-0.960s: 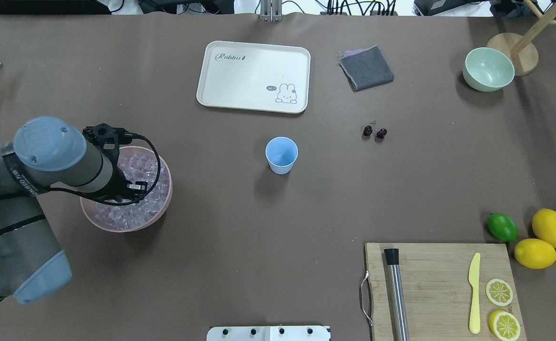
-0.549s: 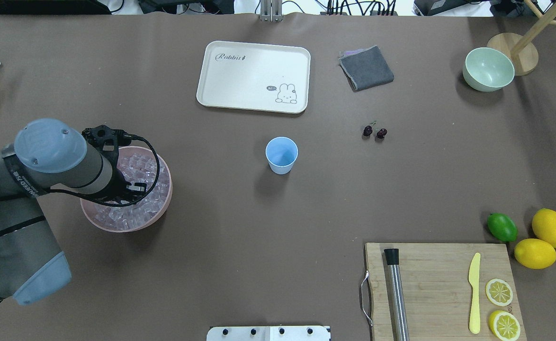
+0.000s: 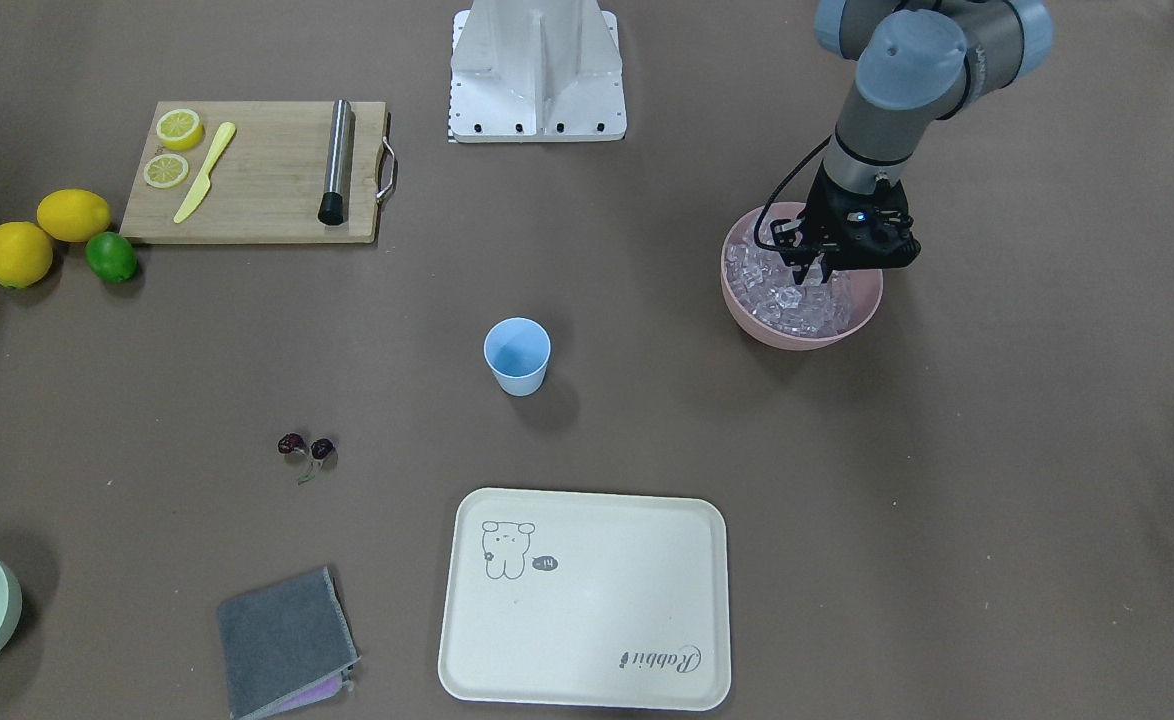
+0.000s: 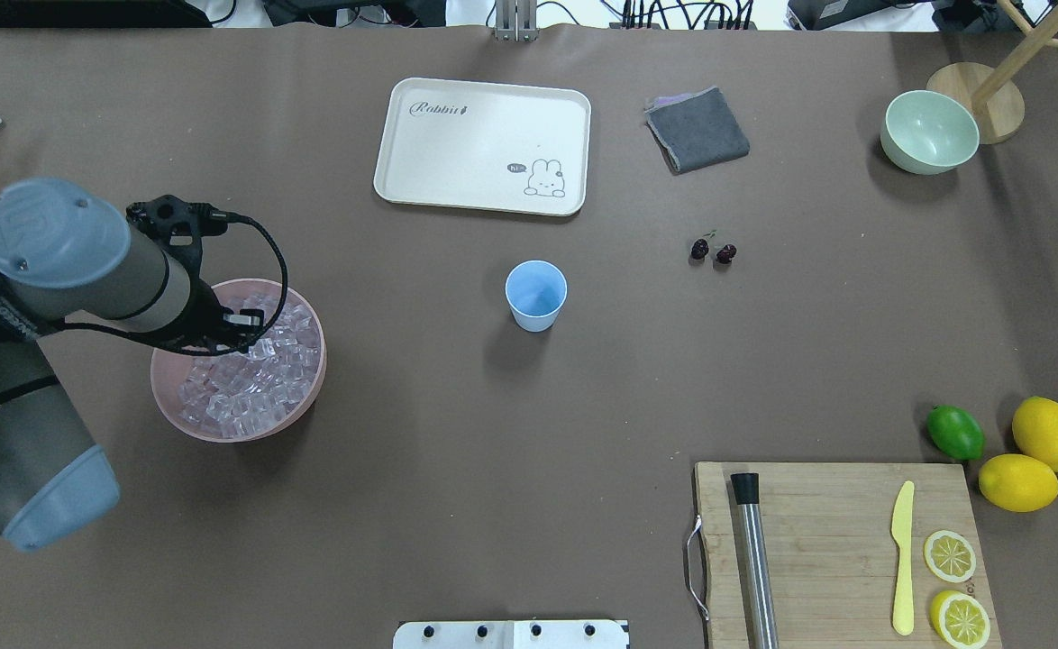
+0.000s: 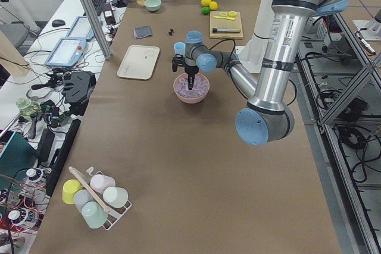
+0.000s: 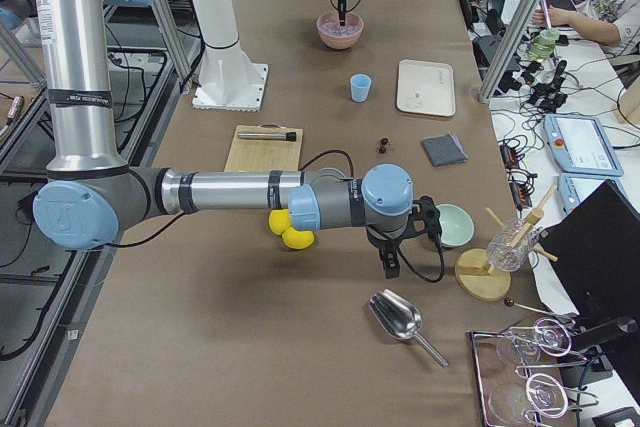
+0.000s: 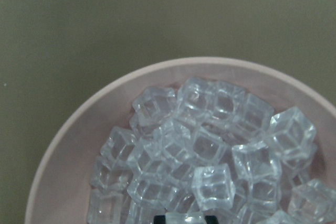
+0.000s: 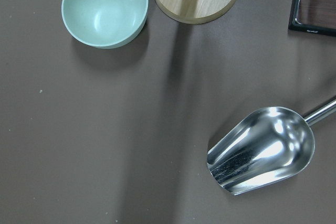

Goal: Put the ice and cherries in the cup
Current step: 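Carry the ice cube with the left gripper over the light-blue cup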

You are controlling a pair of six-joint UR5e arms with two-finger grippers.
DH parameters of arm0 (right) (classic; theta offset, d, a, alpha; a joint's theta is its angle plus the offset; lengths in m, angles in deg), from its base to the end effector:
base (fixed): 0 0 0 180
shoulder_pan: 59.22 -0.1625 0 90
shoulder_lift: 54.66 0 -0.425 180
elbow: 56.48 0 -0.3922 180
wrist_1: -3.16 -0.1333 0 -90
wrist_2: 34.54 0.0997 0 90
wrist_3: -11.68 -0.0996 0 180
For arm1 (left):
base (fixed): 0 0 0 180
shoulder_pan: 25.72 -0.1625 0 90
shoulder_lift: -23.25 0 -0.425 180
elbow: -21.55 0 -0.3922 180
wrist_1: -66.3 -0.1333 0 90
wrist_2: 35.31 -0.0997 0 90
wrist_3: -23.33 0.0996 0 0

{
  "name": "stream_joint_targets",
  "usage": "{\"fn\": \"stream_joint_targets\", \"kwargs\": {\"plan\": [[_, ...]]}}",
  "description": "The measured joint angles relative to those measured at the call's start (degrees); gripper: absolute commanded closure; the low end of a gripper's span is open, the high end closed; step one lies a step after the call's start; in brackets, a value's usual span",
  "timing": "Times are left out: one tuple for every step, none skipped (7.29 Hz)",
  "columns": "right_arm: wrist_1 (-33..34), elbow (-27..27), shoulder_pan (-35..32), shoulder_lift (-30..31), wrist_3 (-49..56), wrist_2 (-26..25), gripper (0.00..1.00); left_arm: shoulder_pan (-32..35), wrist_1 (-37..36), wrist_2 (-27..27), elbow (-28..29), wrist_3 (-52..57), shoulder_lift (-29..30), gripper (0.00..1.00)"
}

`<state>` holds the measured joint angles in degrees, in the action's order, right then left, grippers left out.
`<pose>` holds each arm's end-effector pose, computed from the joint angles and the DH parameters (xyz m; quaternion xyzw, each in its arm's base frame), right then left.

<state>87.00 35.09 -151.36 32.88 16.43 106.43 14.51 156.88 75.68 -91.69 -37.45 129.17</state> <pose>0.0753 -0.5162 0.6036 0.1058 -0.4230 -0.0587 0.8980 0.3620 -0.4341 0.3313 0.0496 0.3723 -0.0271 0.9264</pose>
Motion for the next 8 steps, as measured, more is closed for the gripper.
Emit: {"fn": "stream_joint_targets", "kwargs": {"plan": [[0.00,0.05,0.01,-0.02,0.02,-0.05,0.01,2.25,-4.22,0.43,-0.01,2.69,4.53,1.00],[0.00,0.08,-0.01,-0.08,0.06,-0.07,0.01,3.82,-8.70,1.60,1.05,4.99,10.74,1.00],[0.00,0.12,-0.03,-0.13,0.06,-0.04,0.01,4.68,-11.27,3.01,3.54,5.86,17.31,1.00],[0.00,0.28,-0.05,-0.16,0.03,0.03,0.01,4.94,-11.67,3.74,7.25,5.96,23.25,1.00],[0.13,0.83,-0.05,-0.11,0.01,-0.03,0.01,4.34,-9.53,3.94,11.77,5.29,27.87,1.00],[0.25,1.64,-0.07,0.25,0.07,-0.35,0.01,2.78,-5.34,3.82,15.80,3.33,30.89,1.00],[0.10,2.42,-0.18,0.80,0.21,-1.13,0.01,0.73,-1.85,2.47,18.52,1.38,32.68,1.00],[0.05,3.11,-0.33,1.04,0.23,-2.81,0.01,-1.87,0.33,-0.82,20.70,0.44,34.15,1.00]]}}
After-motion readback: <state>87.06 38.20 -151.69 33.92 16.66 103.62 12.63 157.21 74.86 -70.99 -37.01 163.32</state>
